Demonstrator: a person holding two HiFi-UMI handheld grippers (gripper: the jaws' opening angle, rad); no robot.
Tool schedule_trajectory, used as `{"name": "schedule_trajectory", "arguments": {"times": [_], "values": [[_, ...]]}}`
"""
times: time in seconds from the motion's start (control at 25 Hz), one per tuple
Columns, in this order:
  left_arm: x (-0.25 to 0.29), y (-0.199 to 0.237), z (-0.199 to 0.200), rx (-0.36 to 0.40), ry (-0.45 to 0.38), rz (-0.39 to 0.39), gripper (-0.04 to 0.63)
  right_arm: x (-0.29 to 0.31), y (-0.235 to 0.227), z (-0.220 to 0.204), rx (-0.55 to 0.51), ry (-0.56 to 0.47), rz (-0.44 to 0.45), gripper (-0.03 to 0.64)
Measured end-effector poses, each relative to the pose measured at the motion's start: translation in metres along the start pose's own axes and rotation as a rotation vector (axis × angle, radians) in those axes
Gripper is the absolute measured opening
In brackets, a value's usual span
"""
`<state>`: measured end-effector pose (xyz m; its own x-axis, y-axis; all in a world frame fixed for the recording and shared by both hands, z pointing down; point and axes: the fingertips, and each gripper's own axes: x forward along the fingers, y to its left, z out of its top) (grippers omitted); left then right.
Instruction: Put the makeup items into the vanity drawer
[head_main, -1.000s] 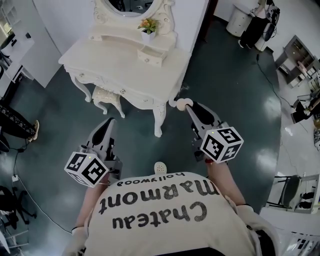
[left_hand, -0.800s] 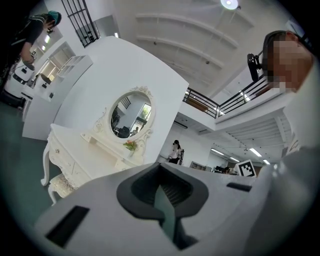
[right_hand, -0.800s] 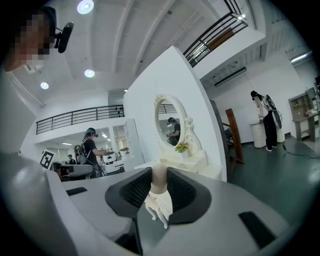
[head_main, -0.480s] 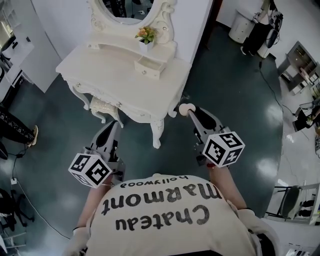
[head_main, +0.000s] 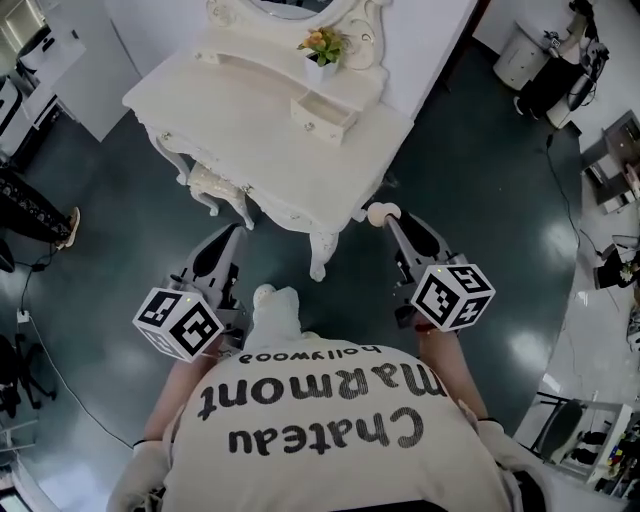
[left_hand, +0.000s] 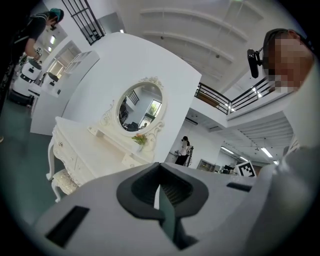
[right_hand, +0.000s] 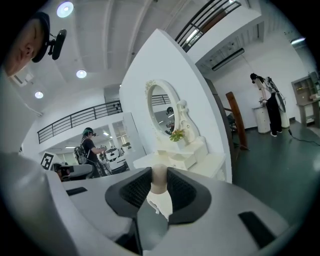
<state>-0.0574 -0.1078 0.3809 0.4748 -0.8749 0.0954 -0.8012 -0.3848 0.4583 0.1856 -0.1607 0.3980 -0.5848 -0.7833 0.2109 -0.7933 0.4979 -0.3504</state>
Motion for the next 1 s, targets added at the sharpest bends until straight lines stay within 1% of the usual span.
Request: {"name": "schedule_trajectory", "arguments": {"times": [0.2,0.48,0.76,1.0], "values": [[0.01,0.016,0.007,0.003,0.002,0.009,0.008,0.022,-0.004,0.003,0.001,0.009,0.001,0.115],[0.04,0.049,0.023,-0.005,0.006,-0.011,0.008,0.06,-0.01,0.01,0.0,0.016,-0.026,0.115],[0.081,0.09,0.051,-0.011,0.02,-0.036,0.008,0.115,-0.018,0.028,-0.001,0.011,-0.056,0.115],[0.108,0.129,0.071,-0.028,0.032,-0.037,0.008,0.158,-0.025,0.038,0.01,0.009,-0.089,0.115]]}}
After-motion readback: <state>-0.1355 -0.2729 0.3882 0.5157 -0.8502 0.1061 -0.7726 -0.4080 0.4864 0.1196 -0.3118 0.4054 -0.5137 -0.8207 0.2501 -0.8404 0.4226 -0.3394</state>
